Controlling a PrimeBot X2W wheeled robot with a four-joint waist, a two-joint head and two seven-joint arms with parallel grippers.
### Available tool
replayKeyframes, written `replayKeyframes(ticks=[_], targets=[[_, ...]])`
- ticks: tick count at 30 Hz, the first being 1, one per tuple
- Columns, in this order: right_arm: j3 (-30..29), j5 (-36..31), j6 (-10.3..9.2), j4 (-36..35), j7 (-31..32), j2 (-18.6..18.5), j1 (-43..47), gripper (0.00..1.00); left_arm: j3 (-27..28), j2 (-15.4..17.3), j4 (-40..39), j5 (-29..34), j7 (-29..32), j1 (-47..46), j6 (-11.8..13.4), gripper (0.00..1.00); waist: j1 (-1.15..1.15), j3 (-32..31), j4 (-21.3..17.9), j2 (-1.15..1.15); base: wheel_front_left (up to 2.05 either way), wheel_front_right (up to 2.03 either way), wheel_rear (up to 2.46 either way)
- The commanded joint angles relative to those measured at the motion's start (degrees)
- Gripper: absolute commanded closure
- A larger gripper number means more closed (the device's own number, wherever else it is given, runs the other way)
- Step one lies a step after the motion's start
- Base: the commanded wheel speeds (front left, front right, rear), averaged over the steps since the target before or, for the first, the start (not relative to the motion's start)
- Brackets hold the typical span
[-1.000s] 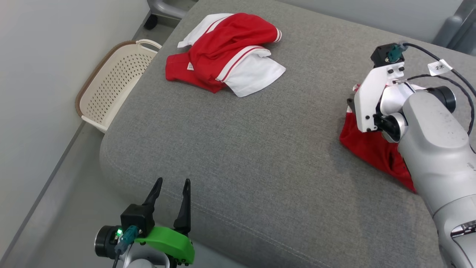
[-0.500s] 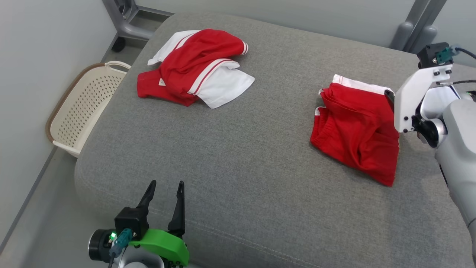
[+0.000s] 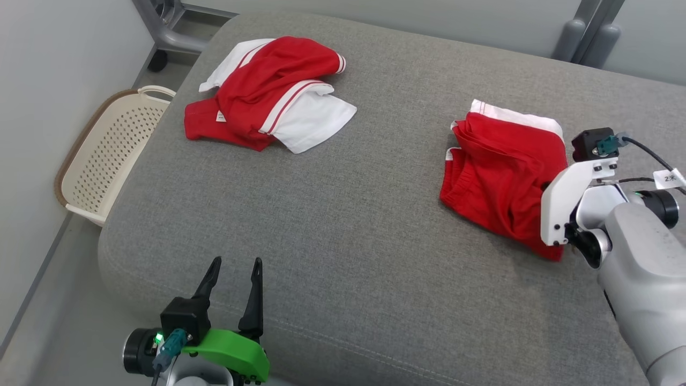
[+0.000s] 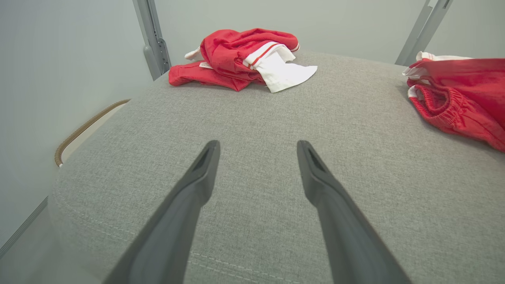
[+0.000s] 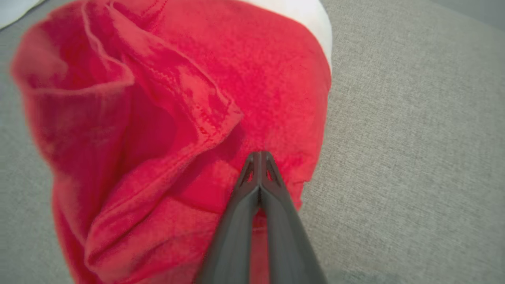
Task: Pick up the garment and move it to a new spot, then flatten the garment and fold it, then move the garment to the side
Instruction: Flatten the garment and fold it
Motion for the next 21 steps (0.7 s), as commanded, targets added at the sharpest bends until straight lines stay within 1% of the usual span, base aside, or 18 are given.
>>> replayKeyframes(ticks=[1,9,16,21], targets=[[0.1,-0.2,-0.06,0.0,-0.5,0.2,0.5,1.00,0.0,0.4,-0.2,-0.3,-0.1,-0.3,0.2,0.00,0.00,0.2,0.2,0.00,0.00,0.00,0.00],[2.5,-0.8,-0.06,0.3,-1.0,3.7,-0.7,1.00,-0.3,0.1,0.0,-0.7,-0.2,-0.6,0.5,0.00,0.00,0.5,1.3,0.00,0.00,0.00,0.00],[8.3,1.1,-0.06,-0.4,-0.1,8.0,-1.8,1.00,0.1,0.0,0.2,-1.2,-0.3,-0.2,0.7,0.00,0.00,0.5,1.2,0.00,0.00,0.00,0.00],[11.9,2.3,-0.06,0.8,-0.2,10.1,-2.1,1.00,-0.1,-0.3,0.4,-1.2,-0.4,-0.4,0.5,0.00,0.00,0.4,1.5,0.00,0.00,0.00,0.00]])
